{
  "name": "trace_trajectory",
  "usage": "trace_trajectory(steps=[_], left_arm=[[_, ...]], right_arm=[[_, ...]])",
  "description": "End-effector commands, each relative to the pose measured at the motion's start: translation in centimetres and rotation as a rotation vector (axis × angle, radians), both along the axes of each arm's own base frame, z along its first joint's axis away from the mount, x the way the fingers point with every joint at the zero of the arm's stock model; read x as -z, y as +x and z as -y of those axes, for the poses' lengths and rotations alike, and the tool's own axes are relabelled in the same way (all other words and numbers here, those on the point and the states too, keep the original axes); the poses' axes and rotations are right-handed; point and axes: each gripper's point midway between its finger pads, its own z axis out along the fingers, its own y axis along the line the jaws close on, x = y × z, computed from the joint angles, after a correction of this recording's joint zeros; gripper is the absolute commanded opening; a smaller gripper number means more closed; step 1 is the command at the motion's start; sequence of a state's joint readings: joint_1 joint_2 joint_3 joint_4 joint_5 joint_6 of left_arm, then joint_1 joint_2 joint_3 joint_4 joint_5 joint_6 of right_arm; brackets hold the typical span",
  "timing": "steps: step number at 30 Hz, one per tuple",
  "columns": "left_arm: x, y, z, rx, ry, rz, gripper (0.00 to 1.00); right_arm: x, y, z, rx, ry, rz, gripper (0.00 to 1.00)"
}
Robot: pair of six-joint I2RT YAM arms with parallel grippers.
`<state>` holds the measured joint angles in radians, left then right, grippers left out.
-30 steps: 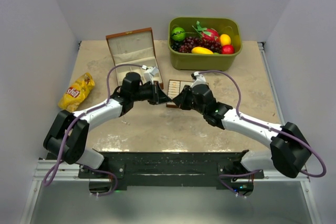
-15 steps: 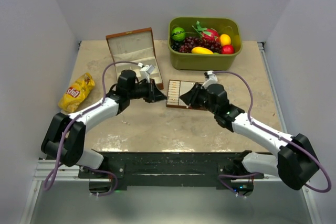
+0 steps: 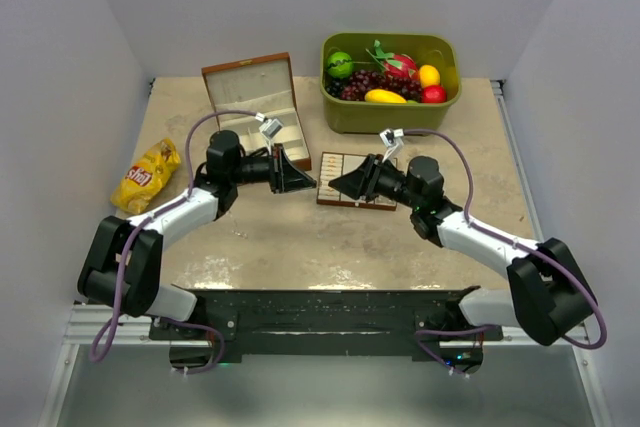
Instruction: Organize the mixed jewelry
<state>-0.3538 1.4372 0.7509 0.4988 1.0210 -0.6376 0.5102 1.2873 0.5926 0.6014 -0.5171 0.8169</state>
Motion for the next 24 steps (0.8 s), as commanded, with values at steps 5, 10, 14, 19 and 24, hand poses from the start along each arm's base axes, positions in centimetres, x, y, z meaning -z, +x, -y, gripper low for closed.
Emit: trace_trajectory(steps=[5, 10, 14, 19, 24], left_arm=[[-2.1, -1.1, 0.2, 0.077, -0.066, 0.068, 0.0], [-2.1, -1.0, 0.2, 0.075, -0.069, 0.067, 0.0], [-2.0, -1.0, 0.2, 0.072, -0.071, 0.064, 0.0], [-1.7, -1.0, 0.2, 0.067, -0.07, 0.054, 0.0], [-1.5, -1.0, 0.2, 0.065, -0.071, 0.051, 0.0]], right_arm=[[-2.9, -1.2, -1.8, -0.111, 0.087, 0.1, 0.43], [-3.0, -1.6, -2.8, -0.138, 0.095, 0.109, 0.43], [-2.9, -1.6, -3.1, -0.138, 0.104, 0.11, 0.43], [-3.3, -1.6, -2.9, -0.121, 0.117, 0.122, 0.43], [-3.3, -1.5, -2.7, -0.107, 0.12, 0.122, 0.41]])
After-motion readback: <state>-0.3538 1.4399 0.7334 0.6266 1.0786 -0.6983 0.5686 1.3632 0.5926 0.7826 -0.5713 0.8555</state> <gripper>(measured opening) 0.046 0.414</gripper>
